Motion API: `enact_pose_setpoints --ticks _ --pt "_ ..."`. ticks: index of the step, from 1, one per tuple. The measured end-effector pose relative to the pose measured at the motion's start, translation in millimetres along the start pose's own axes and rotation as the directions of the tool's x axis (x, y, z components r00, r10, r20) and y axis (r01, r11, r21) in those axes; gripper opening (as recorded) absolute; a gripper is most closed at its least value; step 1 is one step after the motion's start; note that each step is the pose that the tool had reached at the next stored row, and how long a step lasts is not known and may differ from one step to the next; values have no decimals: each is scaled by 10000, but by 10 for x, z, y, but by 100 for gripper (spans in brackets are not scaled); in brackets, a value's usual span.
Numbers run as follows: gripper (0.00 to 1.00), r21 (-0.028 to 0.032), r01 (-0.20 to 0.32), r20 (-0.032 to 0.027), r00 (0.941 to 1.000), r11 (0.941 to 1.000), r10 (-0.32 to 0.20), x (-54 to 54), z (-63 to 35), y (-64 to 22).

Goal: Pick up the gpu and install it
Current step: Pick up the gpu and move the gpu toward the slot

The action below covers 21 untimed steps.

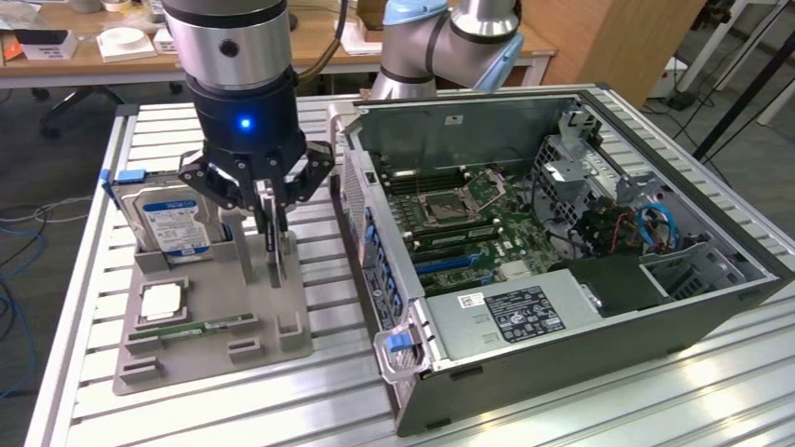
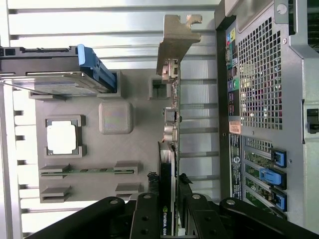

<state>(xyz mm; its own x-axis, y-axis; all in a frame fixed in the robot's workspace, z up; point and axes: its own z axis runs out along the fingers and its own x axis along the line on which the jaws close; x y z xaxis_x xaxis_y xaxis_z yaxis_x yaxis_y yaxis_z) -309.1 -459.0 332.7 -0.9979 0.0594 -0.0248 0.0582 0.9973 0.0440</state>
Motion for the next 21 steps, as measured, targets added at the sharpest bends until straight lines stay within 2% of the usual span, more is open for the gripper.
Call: enact_pose_setpoints --ticks 21 --pt "26 0 1 0 10000 10000 -1 -5 -207 9"
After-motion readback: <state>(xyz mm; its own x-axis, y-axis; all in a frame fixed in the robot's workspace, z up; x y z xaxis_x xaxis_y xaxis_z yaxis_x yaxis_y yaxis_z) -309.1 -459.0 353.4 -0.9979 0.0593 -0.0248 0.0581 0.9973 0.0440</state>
